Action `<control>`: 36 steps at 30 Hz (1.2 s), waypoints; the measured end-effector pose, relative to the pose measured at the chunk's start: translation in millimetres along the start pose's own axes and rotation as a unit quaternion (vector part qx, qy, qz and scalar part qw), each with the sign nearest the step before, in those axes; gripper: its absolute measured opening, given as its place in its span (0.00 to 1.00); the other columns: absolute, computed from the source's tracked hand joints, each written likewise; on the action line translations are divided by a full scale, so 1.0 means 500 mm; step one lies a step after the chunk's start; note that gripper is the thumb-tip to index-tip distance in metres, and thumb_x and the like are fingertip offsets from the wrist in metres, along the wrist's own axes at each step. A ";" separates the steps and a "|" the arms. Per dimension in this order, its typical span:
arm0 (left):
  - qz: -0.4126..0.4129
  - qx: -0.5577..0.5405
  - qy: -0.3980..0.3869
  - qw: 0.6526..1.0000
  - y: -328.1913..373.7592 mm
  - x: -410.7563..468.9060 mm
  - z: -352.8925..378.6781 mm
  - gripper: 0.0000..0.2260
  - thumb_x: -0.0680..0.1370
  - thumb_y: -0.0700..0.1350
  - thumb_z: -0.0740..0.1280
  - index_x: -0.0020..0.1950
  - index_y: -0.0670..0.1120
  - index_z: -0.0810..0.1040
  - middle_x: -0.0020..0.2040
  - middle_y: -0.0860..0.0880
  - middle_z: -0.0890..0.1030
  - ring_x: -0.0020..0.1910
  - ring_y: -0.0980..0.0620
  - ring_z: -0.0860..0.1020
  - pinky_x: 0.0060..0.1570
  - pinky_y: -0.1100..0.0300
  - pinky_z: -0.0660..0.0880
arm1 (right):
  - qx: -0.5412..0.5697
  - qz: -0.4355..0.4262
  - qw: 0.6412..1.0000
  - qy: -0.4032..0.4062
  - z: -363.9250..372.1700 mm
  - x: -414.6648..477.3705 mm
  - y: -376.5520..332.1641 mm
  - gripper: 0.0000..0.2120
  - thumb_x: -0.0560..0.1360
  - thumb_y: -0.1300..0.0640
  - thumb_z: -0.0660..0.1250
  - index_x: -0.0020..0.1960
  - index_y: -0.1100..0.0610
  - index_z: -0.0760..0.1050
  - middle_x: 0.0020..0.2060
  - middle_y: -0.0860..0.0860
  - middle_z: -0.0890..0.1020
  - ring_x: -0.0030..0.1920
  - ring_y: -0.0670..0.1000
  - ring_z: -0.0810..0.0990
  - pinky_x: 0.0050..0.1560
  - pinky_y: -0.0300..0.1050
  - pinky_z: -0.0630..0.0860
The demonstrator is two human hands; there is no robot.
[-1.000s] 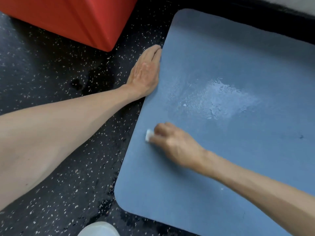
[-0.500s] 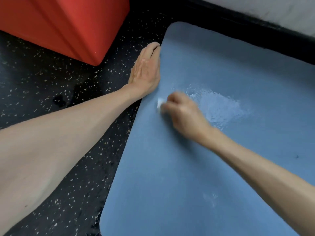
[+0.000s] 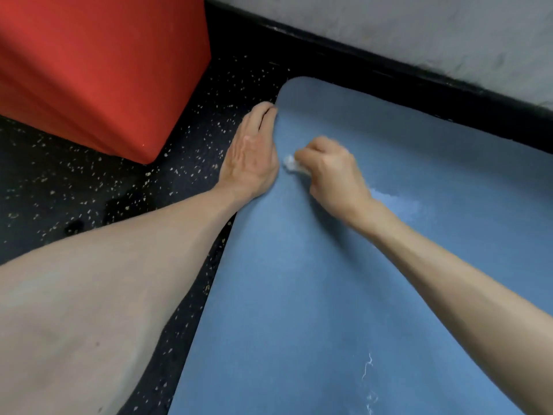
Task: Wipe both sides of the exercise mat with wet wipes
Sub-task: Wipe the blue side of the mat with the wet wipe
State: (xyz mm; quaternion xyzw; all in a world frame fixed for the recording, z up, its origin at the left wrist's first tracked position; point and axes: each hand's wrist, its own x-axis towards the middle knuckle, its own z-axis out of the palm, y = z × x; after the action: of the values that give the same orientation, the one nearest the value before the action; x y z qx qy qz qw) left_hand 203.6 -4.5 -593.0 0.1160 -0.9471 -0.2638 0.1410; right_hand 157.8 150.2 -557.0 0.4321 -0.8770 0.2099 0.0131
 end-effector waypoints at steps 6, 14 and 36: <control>-0.009 -0.013 -0.017 1.000 0.003 0.002 -0.003 0.20 0.80 0.40 0.57 0.73 0.37 0.67 0.73 0.44 0.68 0.71 0.47 0.65 0.73 0.55 0.60 | 0.031 -0.009 0.997 -0.066 -0.013 -0.064 -0.047 0.14 0.75 0.61 0.54 0.49 0.66 0.76 0.40 0.58 0.73 0.39 0.56 0.68 0.36 0.45 0.64; 0.040 0.002 -0.038 0.998 0.004 -0.005 -0.010 0.19 0.80 0.39 0.56 0.71 0.38 0.70 0.69 0.45 0.71 0.68 0.48 0.65 0.70 0.50 0.65 | -0.007 0.111 0.994 -0.020 -0.015 0.154 0.101 0.17 0.67 0.74 0.60 0.48 0.61 0.81 0.42 0.57 0.76 0.40 0.58 0.77 0.36 0.42 0.65; 0.019 -0.039 -0.057 0.997 0.008 -0.002 -0.009 0.18 0.80 0.38 0.57 0.70 0.40 0.70 0.70 0.49 0.69 0.70 0.51 0.66 0.70 0.55 0.65 | -0.050 -0.032 0.997 -0.052 -0.043 0.091 0.126 0.16 0.65 0.77 0.65 0.47 0.62 0.82 0.39 0.59 0.79 0.36 0.62 0.77 0.34 0.50 0.76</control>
State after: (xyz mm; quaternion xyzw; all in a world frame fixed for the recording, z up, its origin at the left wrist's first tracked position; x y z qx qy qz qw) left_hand 205.6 -3.2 -587.3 0.0773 -0.9448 -0.3035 0.0964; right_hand 77.7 158.0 -550.6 0.4688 -0.8716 0.1429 -0.0045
